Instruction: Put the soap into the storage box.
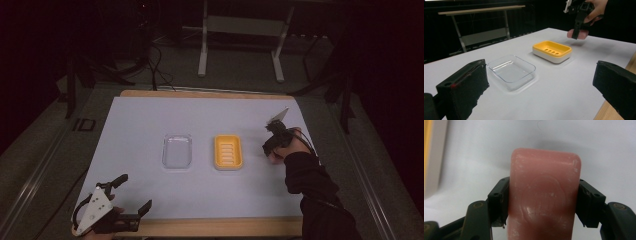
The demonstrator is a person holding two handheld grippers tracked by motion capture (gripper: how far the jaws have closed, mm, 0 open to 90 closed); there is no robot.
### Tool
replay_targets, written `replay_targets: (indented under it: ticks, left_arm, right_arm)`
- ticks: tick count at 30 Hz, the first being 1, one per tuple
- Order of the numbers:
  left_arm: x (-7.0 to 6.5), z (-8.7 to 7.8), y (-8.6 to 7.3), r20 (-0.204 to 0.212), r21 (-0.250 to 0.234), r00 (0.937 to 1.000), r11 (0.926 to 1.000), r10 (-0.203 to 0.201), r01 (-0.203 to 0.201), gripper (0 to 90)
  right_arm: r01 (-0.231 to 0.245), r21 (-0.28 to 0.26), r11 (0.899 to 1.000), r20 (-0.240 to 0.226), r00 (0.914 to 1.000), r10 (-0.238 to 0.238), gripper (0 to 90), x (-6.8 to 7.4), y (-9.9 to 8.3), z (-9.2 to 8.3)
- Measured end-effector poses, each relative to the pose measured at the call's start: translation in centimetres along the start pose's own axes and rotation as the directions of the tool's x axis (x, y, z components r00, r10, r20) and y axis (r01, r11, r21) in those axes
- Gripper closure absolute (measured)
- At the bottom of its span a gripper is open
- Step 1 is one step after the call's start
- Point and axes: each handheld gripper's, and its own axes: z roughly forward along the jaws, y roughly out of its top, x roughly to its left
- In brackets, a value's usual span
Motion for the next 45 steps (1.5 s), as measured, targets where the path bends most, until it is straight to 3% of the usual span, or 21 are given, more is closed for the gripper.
replay_targets:
  ticks: [6,12,20,24,27,29,35,45]
  left_arm:
    - [0.0,0.0,0.0,0.000,0.000,1.0000,1.0000,0.001,-0.001,0.2]
    - [0.0,-0.1,0.0,0.001,-0.003,1.0000,1.0000,0.000,0.000,0.2]
    - [0.0,-0.1,0.0,0.002,-0.003,1.0000,1.0000,0.000,0.000,0.2]
    - [0.0,-0.1,0.0,0.001,-0.002,1.0000,1.0000,0.000,0.000,0.2]
    - [-0.1,-0.1,0.1,0.003,-0.005,1.0000,1.0000,0.001,-0.001,0.2]
    - [-0.1,-0.2,0.1,0.003,-0.003,1.0000,1.0000,0.005,-0.005,0.2]
    - [0.0,-0.2,0.1,0.001,-0.004,1.0000,1.0000,-0.001,0.001,0.2]
    - [0.0,-0.2,0.1,0.002,-0.005,1.0000,1.0000,-0.001,0.001,0.2]
  right_arm:
    - [-0.024,-0.016,1.000,0.000,0.9997,0.024,36.7,1.0,0.6,-2.2]
    - [-0.016,-0.045,0.999,0.009,0.9998,0.017,36.7,2.5,1.3,-4.2]
    - [-0.030,-0.088,0.996,-0.027,0.9993,0.028,36.8,4.1,2.1,-5.9]
    - [-0.026,-0.091,0.996,-0.042,0.9989,0.023,36.8,5.2,2.4,-6.2]
    - [-0.015,-0.110,0.994,-0.015,0.9998,0.014,36.7,6.3,2.6,-6.4]
    - [-0.009,-0.118,0.993,-0.026,0.9996,0.006,36.8,6.9,2.8,-6.5]
    - [-0.025,-0.130,0.991,-0.069,0.9975,0.016,36.8,8.3,3.0,-6.5]
    - [-0.061,-0.165,0.984,-0.075,0.9959,0.049,36.9,10.6,3.3,-6.2]
